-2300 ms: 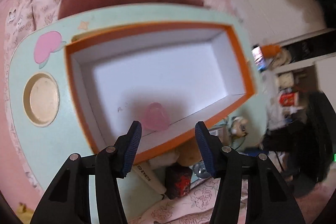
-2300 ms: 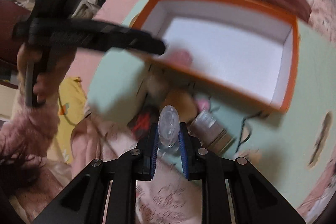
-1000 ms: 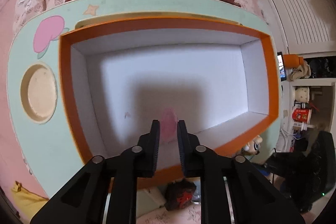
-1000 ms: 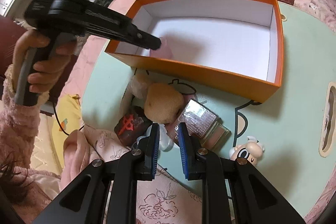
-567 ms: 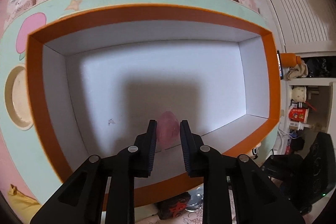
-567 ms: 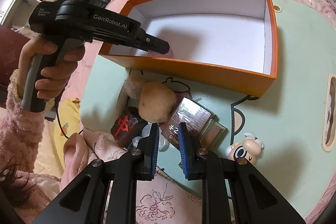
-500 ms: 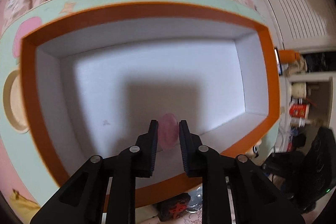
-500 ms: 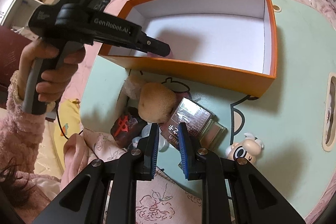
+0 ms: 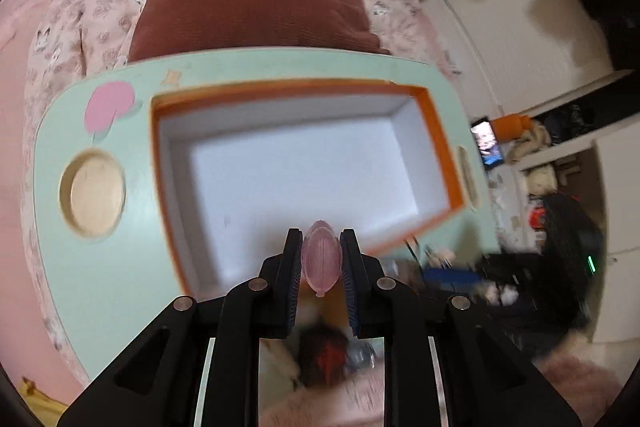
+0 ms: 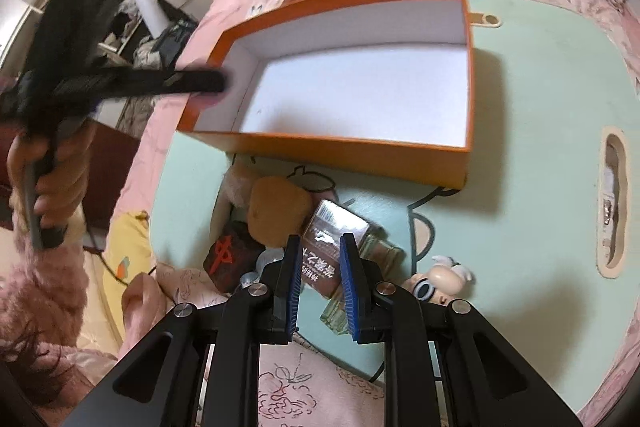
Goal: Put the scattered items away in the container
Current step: 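Grasp the pink heart with the left tool, lift it out, set it on the table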
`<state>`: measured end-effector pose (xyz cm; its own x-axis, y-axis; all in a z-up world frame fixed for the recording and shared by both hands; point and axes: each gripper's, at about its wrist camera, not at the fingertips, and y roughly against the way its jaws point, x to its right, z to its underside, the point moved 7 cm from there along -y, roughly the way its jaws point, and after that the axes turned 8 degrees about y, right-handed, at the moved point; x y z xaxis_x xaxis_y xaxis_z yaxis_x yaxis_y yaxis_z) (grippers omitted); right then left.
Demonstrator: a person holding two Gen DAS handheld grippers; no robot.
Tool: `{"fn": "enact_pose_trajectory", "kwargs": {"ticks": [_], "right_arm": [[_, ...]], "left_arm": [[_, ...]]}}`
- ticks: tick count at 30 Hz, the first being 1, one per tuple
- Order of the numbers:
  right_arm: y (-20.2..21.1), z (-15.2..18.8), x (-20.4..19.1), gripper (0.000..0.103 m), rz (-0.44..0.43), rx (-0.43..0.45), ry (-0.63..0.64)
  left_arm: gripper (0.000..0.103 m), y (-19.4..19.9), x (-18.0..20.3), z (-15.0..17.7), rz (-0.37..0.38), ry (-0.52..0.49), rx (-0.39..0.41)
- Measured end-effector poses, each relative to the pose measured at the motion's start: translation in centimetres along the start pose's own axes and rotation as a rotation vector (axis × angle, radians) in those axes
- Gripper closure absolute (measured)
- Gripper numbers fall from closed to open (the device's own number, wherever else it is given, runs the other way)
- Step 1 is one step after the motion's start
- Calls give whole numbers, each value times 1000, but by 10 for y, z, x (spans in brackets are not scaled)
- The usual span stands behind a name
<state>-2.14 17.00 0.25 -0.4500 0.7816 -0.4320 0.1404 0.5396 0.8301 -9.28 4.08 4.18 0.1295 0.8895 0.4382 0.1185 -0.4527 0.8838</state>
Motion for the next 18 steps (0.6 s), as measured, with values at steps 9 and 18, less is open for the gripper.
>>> {"fn": "enact_pose_trajectory", "kwargs": {"ticks": [9,18], "right_arm": [[7,-5,-3,85,8,40,-13],[17,6,-13,82,-1,83,-18]], "left_arm": [[83,-22,-23,80,39,57,-39],[81,-39,-30,80,54,106,86]]}}
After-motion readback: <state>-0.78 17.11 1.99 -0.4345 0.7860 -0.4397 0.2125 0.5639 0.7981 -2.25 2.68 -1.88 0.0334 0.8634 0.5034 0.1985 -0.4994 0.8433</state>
